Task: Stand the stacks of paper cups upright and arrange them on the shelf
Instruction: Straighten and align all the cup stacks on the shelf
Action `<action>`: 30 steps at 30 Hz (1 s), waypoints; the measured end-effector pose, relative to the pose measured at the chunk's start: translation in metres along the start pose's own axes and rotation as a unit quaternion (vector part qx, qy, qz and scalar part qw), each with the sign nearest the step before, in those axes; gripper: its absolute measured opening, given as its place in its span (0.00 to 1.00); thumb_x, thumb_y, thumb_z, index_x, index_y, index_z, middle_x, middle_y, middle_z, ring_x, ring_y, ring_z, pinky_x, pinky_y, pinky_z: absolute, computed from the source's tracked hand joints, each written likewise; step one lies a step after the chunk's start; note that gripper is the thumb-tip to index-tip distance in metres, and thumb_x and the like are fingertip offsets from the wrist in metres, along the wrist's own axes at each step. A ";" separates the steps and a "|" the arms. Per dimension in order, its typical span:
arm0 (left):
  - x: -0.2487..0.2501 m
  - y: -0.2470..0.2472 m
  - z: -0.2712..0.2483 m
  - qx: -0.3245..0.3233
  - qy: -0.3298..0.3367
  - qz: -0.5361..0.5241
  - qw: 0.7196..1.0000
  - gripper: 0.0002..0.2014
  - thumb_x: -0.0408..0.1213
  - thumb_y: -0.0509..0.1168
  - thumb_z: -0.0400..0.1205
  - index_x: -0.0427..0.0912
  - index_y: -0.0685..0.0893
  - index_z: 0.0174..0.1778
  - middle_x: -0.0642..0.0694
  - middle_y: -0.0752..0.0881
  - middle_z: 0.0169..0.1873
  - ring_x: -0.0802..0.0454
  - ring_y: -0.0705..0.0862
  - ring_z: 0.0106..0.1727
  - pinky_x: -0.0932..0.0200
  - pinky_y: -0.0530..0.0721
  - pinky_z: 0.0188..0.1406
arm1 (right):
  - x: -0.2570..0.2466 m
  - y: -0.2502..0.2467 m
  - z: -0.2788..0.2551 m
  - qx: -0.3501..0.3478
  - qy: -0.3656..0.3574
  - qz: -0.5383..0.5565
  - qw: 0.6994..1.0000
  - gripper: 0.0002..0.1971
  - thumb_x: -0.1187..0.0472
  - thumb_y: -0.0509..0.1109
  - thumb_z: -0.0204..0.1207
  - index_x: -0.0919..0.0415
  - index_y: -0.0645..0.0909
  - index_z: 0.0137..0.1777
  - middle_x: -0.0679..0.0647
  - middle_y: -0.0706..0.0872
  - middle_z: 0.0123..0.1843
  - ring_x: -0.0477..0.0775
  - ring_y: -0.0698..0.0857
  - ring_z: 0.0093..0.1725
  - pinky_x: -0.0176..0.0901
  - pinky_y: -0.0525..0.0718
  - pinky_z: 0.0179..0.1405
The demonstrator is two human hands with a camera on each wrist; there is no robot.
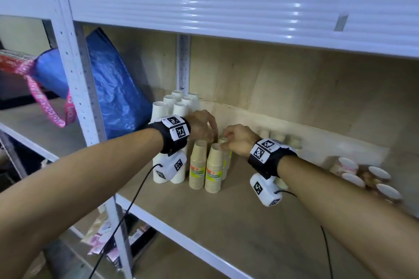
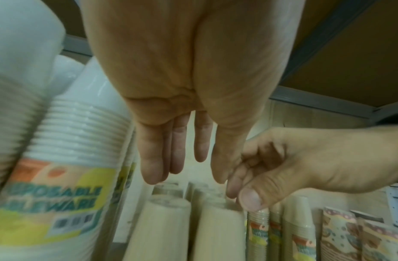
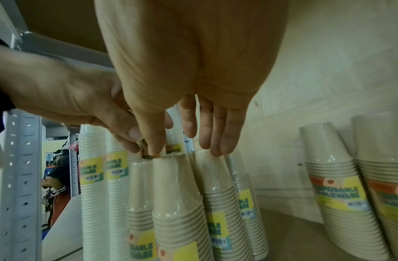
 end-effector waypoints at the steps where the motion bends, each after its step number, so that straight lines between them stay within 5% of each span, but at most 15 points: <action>1: -0.002 0.004 -0.004 -0.003 0.000 0.009 1.000 0.17 0.39 0.75 0.73 0.51 0.86 0.59 0.54 0.81 0.48 0.53 0.83 0.49 0.61 0.82 0.40 | -0.001 0.004 0.000 -0.003 -0.001 0.000 1.000 0.24 0.40 0.81 0.62 0.52 0.84 0.53 0.51 0.87 0.51 0.53 0.85 0.51 0.43 0.83 0.51; 4: -0.012 0.016 -0.008 -0.017 -0.002 0.004 1.000 0.22 0.39 0.76 0.73 0.48 0.84 0.63 0.50 0.82 0.56 0.50 0.82 0.55 0.56 0.84 0.50 | -0.004 0.014 0.001 -0.021 0.000 -0.001 1.000 0.20 0.47 0.81 0.64 0.55 0.84 0.52 0.53 0.87 0.51 0.55 0.86 0.52 0.44 0.81 0.50; 9: -0.023 0.032 -0.011 -0.030 0.001 -0.003 1.000 0.19 0.35 0.75 0.76 0.48 0.85 0.63 0.51 0.83 0.47 0.50 0.82 0.51 0.57 0.80 0.46 | -0.008 0.029 0.002 -0.036 -0.003 -0.017 0.999 0.17 0.51 0.81 0.65 0.59 0.85 0.50 0.56 0.88 0.50 0.57 0.86 0.51 0.49 0.83 0.48; 14: -0.027 0.035 -0.013 -0.016 0.005 -0.013 1.000 0.17 0.32 0.72 0.79 0.47 0.86 0.63 0.49 0.85 0.49 0.51 0.82 0.50 0.58 0.80 0.46 | -0.011 0.033 0.002 -0.037 -0.002 -0.012 0.999 0.18 0.54 0.81 0.67 0.61 0.85 0.54 0.53 0.85 0.50 0.52 0.83 0.47 0.39 0.76 0.34; 20: -0.025 0.035 -0.014 -0.014 0.009 0.001 1.000 0.15 0.33 0.72 0.78 0.47 0.87 0.61 0.49 0.86 0.51 0.49 0.83 0.54 0.55 0.83 0.51 | -0.009 0.031 0.000 -0.041 0.002 -0.021 0.999 0.18 0.53 0.81 0.67 0.61 0.84 0.53 0.55 0.85 0.50 0.56 0.84 0.49 0.44 0.78 0.40; 24: -0.016 0.035 -0.012 -0.024 0.022 0.014 0.999 0.11 0.34 0.74 0.77 0.51 0.86 0.52 0.51 0.84 0.48 0.50 0.82 0.52 0.58 0.79 0.46 | -0.006 0.023 -0.005 -0.041 0.008 -0.021 0.999 0.18 0.54 0.80 0.68 0.62 0.84 0.55 0.52 0.84 0.46 0.54 0.83 0.47 0.42 0.78 0.40; 27: -0.002 0.030 -0.010 -0.024 0.031 0.011 0.999 0.13 0.35 0.75 0.76 0.50 0.86 0.55 0.52 0.83 0.50 0.52 0.81 0.51 0.61 0.77 0.42 | 0.000 0.011 -0.010 -0.036 0.014 -0.014 0.999 0.16 0.57 0.79 0.70 0.63 0.84 0.54 0.43 0.78 0.37 0.49 0.80 0.42 0.37 0.74 0.33; 30: 0.017 0.025 -0.005 -0.029 0.046 0.007 0.998 0.18 0.35 0.75 0.76 0.46 0.86 0.62 0.50 0.83 0.57 0.50 0.82 0.57 0.57 0.82 0.52 | 0.010 -0.005 -0.014 -0.022 0.023 -0.036 0.999 0.16 0.54 0.80 0.67 0.60 0.84 0.51 0.44 0.80 0.36 0.50 0.82 0.43 0.39 0.74 0.33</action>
Point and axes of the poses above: each hand's wrist, its own z-axis towards the middle knuckle, its own y-axis out of the palm, x = y × z, the point moved 5 cm from there along z, towards the middle knuckle
